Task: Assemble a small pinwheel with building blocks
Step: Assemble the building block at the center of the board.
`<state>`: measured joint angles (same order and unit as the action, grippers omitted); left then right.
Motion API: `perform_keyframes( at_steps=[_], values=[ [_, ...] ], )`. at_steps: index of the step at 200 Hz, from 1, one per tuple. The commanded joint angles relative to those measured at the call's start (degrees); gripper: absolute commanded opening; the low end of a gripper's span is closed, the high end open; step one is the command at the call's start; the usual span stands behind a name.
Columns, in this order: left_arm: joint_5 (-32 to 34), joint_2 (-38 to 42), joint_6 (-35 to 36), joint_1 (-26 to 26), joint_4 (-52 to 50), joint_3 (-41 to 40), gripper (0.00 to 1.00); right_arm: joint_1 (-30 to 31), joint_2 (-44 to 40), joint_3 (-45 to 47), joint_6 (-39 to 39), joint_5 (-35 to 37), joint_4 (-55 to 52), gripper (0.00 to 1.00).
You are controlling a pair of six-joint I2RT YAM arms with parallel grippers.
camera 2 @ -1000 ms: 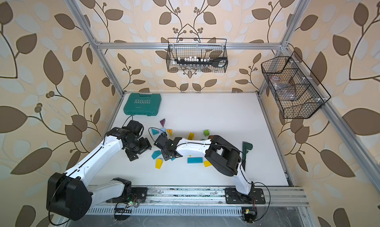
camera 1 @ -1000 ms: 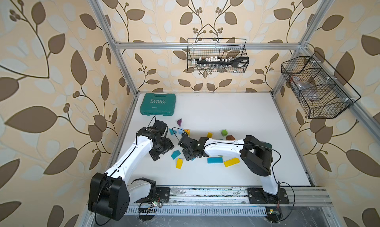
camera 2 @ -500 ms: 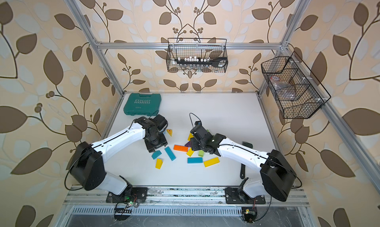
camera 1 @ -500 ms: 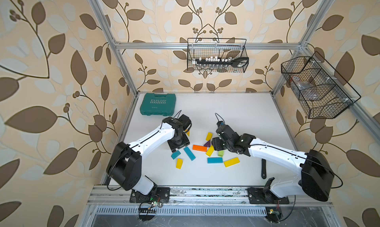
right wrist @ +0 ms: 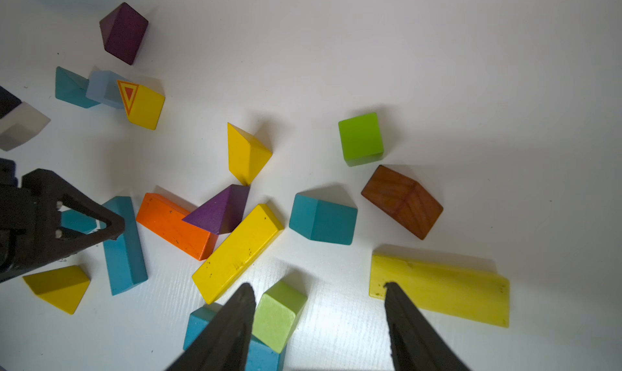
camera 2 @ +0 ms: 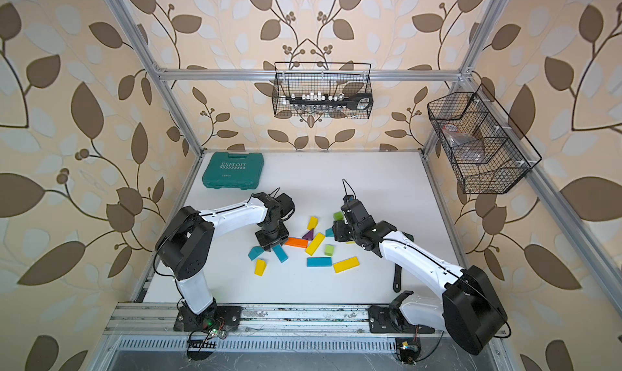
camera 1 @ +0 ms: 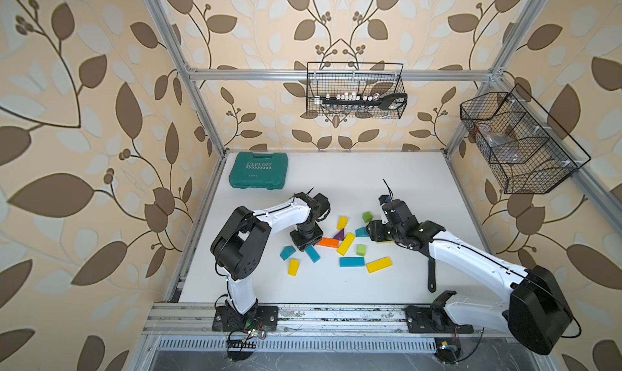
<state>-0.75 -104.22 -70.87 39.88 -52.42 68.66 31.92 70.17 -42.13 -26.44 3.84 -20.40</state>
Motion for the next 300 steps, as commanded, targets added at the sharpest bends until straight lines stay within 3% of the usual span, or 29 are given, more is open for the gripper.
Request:
perform_keyframes(
  at_steps=[1,42,92,126,152,300],
  values=[
    [-1.1,-1.1,-0.9,0.7,1.2,0.4,0.46,-0.8,-1.4,1.5,1.6,-1.7,1.1,0.63],
    [-0.1,-1.3,2.1,0.7,2.9,-0.6,0.36,-1.5,-1.8,1.9,2.0,-2.2,1.3,0.62],
    [2.8,0.9,14.3,-0.6,1.8,-0.9,0.14,-1.6,-1.3,2.1,1.9,-1.9,1.3,0.62],
    [1.3,4.4,26.1,-5.3,1.1,-0.4,0.12,-1.7,-1.2,1.9,1.7,-1.8,1.4,0.63],
    [1.1,3.3,31.0,-8.3,-1.5,1.7,0.12,-1.7,-0.7,1.5,1.4,-2.2,1.8,0.62],
    [0.6,-6.8,43.0,-13.9,-4.3,9.3,0.10,-1.8,0.5,-0.3,2.2,-0.3,1.7,0.62]
  ],
)
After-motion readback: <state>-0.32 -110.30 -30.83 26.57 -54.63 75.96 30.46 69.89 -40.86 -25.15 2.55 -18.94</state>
